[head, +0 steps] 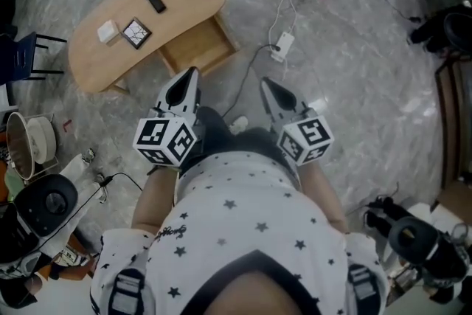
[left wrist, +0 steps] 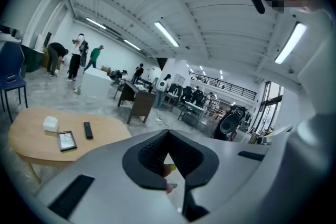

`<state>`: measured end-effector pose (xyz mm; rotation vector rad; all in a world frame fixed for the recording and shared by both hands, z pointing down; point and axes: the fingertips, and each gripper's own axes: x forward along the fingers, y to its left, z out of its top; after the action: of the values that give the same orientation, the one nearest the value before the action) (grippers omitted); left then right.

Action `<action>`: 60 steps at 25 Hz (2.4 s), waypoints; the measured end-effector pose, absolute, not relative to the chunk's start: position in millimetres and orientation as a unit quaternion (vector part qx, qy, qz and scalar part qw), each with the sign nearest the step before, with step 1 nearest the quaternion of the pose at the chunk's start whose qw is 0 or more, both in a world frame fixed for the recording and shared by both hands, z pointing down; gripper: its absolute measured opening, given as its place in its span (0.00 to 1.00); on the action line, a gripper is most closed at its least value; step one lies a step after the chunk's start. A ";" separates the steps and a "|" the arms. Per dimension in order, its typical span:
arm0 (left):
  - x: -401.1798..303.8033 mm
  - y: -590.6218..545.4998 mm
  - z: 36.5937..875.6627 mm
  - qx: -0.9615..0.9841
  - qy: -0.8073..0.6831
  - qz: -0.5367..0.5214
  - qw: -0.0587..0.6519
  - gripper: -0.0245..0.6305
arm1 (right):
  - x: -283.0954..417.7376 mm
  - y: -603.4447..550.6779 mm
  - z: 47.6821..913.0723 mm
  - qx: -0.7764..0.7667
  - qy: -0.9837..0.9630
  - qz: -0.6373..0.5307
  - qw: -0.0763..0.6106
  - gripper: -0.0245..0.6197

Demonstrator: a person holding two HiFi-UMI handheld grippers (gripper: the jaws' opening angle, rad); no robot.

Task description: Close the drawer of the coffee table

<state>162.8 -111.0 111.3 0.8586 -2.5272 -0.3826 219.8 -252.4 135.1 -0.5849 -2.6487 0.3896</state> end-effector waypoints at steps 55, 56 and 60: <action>86.1 62.0 510.2 0.085 -0.915 -0.140 0.370 0.05 | 28.3 -252.9 523.0 -0.250 -0.886 0.026 0.389 0.05; 88.2 61.9 518.2 0.086 -0.913 -0.139 0.373 0.05 | 27.6 -254.8 531.7 -0.250 -0.886 0.022 0.391 0.05; 92.6 62.3 546.8 0.090 -0.909 -0.134 0.385 0.05 | 22.4 -261.4 563.4 -0.249 -0.880 0.004 0.405 0.05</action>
<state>92.6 62.3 546.8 0.2294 -2.3145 -0.3402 22.4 -261.4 563.4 -0.6283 -2.2205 0.0095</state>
